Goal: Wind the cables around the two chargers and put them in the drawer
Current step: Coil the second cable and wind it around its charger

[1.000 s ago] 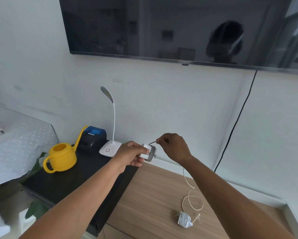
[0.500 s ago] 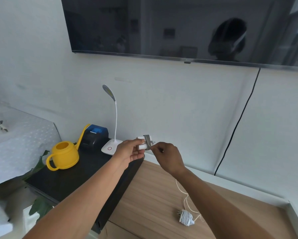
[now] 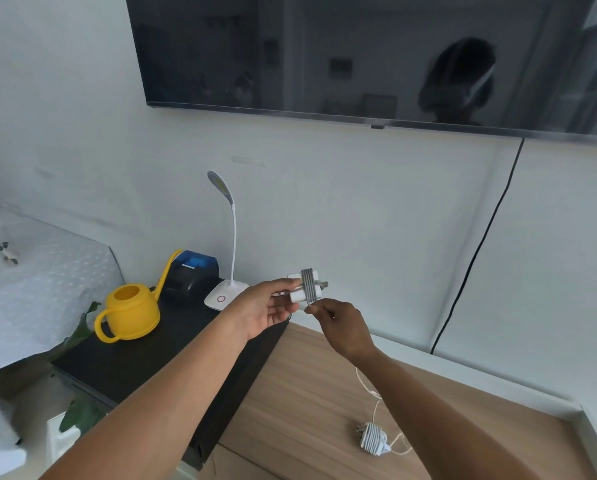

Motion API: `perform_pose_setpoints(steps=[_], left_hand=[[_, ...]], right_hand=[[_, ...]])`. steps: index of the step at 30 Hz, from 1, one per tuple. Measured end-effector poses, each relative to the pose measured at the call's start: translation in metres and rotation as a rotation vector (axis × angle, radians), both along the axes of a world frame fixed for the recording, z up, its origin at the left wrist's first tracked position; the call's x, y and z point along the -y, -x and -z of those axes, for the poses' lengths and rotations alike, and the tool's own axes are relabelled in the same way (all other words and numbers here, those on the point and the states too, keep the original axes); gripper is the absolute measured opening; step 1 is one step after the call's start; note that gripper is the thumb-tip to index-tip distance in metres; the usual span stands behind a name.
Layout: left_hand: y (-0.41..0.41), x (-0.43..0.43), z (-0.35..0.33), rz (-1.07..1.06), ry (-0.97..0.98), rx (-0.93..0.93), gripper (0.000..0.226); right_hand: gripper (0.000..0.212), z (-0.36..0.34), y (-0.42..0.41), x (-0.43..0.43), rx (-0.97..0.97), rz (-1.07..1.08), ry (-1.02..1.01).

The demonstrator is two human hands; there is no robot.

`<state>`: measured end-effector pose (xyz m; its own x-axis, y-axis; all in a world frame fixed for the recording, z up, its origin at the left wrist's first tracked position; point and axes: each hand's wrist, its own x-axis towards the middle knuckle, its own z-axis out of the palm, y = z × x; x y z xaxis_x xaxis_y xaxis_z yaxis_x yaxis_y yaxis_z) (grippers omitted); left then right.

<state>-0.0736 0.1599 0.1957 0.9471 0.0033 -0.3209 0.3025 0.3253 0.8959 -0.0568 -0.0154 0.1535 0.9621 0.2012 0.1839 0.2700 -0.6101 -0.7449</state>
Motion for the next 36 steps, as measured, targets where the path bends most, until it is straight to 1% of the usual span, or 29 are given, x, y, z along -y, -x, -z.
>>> perform_pose_setpoints(steps=[2,6,7,10,13,15,18,25,29,33,36], left_hand=[[0.001,0.000,-0.003,0.043,-0.027,0.014,0.031],[0.004,-0.001,-0.010,0.160,-0.151,0.065,0.049],[0.005,-0.001,-0.012,0.193,-0.194,0.078,0.048],[0.007,0.001,-0.015,0.261,-0.308,0.105,0.039],[0.006,0.002,-0.013,0.280,-0.383,0.110,0.035],[0.005,0.002,-0.011,0.296,-0.443,0.100,0.039],[0.002,0.001,-0.004,0.249,-0.514,0.085,0.045],[-0.005,-0.004,0.004,0.097,-0.495,0.074,0.034],[-0.007,-0.007,0.007,0.014,-0.468,0.068,0.036],[-0.007,-0.009,0.011,-0.050,-0.387,0.055,0.035],[-0.006,-0.010,0.013,-0.080,-0.284,0.039,0.035]], right_hand=[[0.022,-0.003,-0.002,0.003,0.009,0.003,0.035],[0.035,-0.009,-0.009,0.011,0.016,0.048,0.152],[0.034,-0.011,-0.011,0.013,0.015,0.059,0.173],[0.017,-0.017,-0.018,0.019,0.027,0.061,0.196],[0.022,-0.027,-0.023,0.021,0.003,0.024,0.157],[0.016,-0.035,-0.025,0.021,-0.023,0.015,0.096],[0.021,-0.046,-0.026,0.021,-0.040,0.012,0.026],[0.023,-0.051,-0.009,0.006,0.009,0.021,0.030],[0.024,-0.043,0.003,-0.001,0.023,0.016,-0.029],[0.023,-0.030,0.010,-0.007,0.025,0.003,-0.042],[0.023,-0.022,0.012,-0.010,0.030,-0.004,-0.062]])
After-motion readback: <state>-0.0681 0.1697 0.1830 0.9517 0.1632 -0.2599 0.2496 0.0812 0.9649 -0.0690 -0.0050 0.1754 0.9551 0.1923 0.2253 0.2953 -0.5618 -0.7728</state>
